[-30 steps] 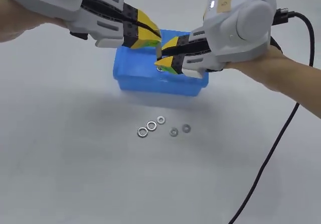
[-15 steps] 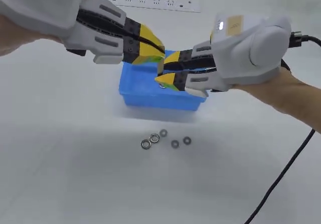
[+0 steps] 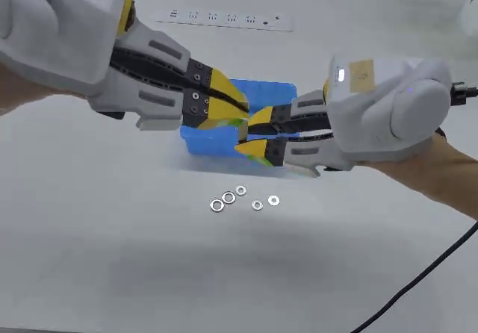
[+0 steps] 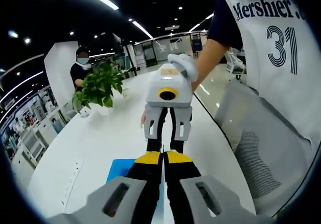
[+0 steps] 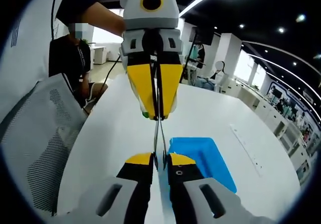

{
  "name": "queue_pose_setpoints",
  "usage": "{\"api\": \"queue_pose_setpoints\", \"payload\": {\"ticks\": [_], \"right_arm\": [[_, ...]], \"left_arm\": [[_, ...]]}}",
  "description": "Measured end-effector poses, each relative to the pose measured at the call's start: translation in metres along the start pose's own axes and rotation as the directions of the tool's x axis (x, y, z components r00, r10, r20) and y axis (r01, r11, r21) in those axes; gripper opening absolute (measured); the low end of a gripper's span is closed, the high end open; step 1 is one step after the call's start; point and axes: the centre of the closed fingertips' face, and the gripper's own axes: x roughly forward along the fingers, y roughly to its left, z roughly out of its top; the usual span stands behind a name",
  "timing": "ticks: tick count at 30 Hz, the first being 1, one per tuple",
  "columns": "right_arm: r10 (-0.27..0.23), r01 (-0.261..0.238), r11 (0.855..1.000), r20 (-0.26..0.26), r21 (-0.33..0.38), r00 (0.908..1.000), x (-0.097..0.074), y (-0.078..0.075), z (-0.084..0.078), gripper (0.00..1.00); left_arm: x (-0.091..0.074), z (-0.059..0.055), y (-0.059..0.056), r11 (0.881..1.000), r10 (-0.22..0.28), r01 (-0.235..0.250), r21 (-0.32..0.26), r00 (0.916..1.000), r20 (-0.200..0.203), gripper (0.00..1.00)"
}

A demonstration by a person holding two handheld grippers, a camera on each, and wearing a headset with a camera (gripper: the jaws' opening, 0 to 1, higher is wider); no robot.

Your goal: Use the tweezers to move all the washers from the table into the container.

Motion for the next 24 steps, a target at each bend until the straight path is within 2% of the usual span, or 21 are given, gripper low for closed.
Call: {"api": "queue_pose_setpoints", "payload": {"ticks": [3, 9, 15, 24], "right_arm": [[0.012, -0.012, 1.000, -0.016, 0.018, 0.9998, -0.004, 0.015, -0.008, 0.12], [0.025, -0.024, 0.999, -0.034, 0.039, 0.9991, -0.008, 0.034, -0.022, 0.12], [0.035, -0.033, 0.998, -0.041, 0.055, 0.9985, -0.007, 0.041, -0.029, 0.12], [0.036, -0.033, 0.994, -0.031, 0.100, 0.9989, -0.001, 0.038, -0.036, 0.12]], "left_arm": [[0.006, -0.001, -0.016, 1.000, -0.011, 0.011, -0.001, 0.9999, -0.006, 0.05], [0.015, -0.005, -0.035, 1.000, -0.024, 0.024, -0.019, 0.9997, -0.010, 0.05], [0.020, -0.009, -0.040, 0.998, -0.039, 0.039, -0.044, 0.9992, -0.002, 0.05], [0.030, -0.016, -0.038, 0.997, -0.065, 0.065, -0.049, 0.9979, 0.005, 0.05]]}}
